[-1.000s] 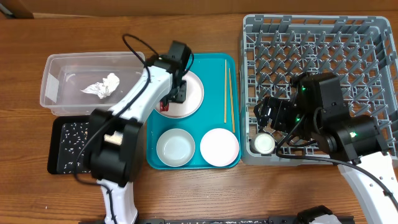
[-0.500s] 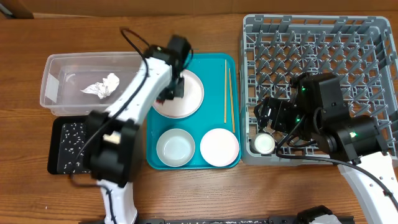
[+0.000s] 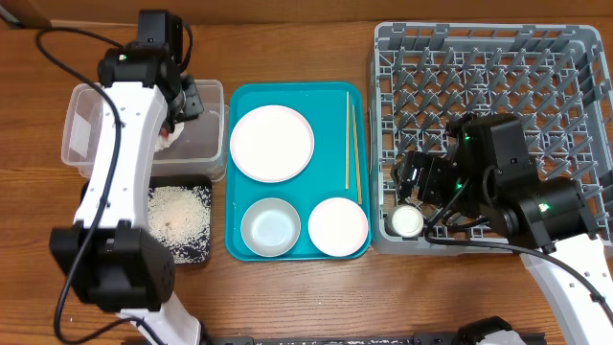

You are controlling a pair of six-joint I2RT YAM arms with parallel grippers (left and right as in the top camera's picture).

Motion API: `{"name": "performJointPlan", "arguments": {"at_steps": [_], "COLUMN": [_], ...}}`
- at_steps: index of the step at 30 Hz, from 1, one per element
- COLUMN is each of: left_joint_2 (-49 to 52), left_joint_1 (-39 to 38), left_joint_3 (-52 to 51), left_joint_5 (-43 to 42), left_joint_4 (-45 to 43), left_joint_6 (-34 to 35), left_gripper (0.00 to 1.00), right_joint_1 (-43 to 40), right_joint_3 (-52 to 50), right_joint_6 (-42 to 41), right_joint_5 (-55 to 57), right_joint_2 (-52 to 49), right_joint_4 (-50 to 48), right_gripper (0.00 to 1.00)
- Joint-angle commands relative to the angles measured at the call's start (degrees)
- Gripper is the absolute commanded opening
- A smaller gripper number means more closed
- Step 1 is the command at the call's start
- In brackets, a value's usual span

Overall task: Sort waste into correct bins and load items into the dishwasher
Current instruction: 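Pick the red wrapper from the plate and drop it in the clear bin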

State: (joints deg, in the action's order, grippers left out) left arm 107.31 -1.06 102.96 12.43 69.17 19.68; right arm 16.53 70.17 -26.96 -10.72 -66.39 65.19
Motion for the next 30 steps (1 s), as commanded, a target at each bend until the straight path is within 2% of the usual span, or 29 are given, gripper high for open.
{"name": "performJointPlan", "arguments": {"at_steps": [1, 7, 9, 10, 11, 19, 27, 30], "left_joint_2": [-0.24, -8.96, -13.38, -16.11, -18.45, -33.55, -38.12, -39.15], "left_joint_1": [-0.59, -2.67, -4.11, -5.22, -6.34, -14.14, -14.40, -14.88], "left_joint_3": [0.04, 3.04, 3.37, 3.34, 3.34, 3.34, 3.34, 2.86], "left_joint_5": [-5.01, -8.02, -9.33, -9.42, -9.16, -9.09, -9.07, -5.03], "left_joint_4": [1.07, 5.49, 7.43, 8.37, 9.03, 11.82, 14.82, 13.84], "left_joint_6": [-3.19, -3.63, -3.61, -3.43, -3.43, -3.41, -3.43, -4.92], "left_gripper": [0.57, 0.60, 0.72, 0.82, 1.00, 1.00, 1.00, 1.00], "right_joint_1": [-0.09, -0.09, -0.09, -0.09, -0.09, -0.09, -0.09, -0.09], "right_joint_3": [0.66, 0.66, 0.66, 0.66, 0.66, 0.66, 0.66, 0.66], "right_joint_6": [0.35, 0.33, 0.33, 0.33, 0.33, 0.33, 0.33, 0.33], "right_joint_5": [-0.26, -0.28, -0.28, -0.28, -0.28, -0.28, -0.28, -0.26], "right_joint_2": [0.20, 0.15, 0.13, 0.15, 0.13, 0.15, 0.07, 0.09], "right_joint_4": [-0.17, -1.88, -1.86, -1.86, -1.86, -1.86, -1.86, -1.86], "right_gripper": [1.00, 1.00, 1.00, 1.00, 1.00, 1.00, 1.00, 1.00]}}
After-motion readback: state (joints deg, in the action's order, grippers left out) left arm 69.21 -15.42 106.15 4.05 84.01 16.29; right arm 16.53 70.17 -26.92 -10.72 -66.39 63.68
